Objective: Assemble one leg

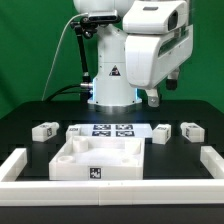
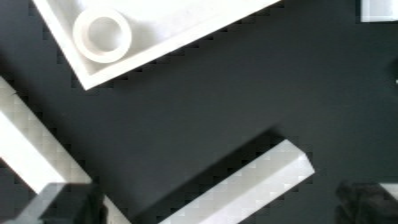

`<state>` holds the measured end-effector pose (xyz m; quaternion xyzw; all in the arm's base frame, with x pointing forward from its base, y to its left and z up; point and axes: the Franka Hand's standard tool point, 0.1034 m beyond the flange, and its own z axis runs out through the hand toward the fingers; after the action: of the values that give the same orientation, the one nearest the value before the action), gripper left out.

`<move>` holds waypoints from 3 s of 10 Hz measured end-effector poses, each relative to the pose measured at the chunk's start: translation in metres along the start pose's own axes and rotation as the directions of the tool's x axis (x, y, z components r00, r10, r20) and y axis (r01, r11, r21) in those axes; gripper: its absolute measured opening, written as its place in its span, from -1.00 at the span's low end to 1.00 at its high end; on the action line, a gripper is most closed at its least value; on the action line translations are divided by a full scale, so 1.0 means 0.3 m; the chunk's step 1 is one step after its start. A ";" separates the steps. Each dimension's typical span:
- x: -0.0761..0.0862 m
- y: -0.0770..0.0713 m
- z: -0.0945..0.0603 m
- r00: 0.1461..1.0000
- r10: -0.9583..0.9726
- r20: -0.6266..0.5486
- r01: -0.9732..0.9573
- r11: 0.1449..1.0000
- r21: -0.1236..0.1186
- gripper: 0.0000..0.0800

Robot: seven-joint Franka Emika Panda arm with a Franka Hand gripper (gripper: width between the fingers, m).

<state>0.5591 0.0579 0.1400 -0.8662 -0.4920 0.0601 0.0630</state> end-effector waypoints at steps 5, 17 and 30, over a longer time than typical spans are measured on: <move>-0.002 0.001 0.000 1.000 0.000 0.001 0.000 1.000 -0.001 0.62; -0.274 0.065 0.156 0.957 -0.287 -0.043 0.282 0.955 -0.095 0.62; -0.422 -0.080 0.411 0.927 -0.375 -0.032 0.365 0.917 -0.163 0.62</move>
Offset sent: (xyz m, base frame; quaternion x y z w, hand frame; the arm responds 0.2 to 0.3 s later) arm 0.0000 0.0000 0.0000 0.0000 0.0000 0.0000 1.0000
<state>0.4540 -0.0326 0.0278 -0.7613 -0.6478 -0.0182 0.0215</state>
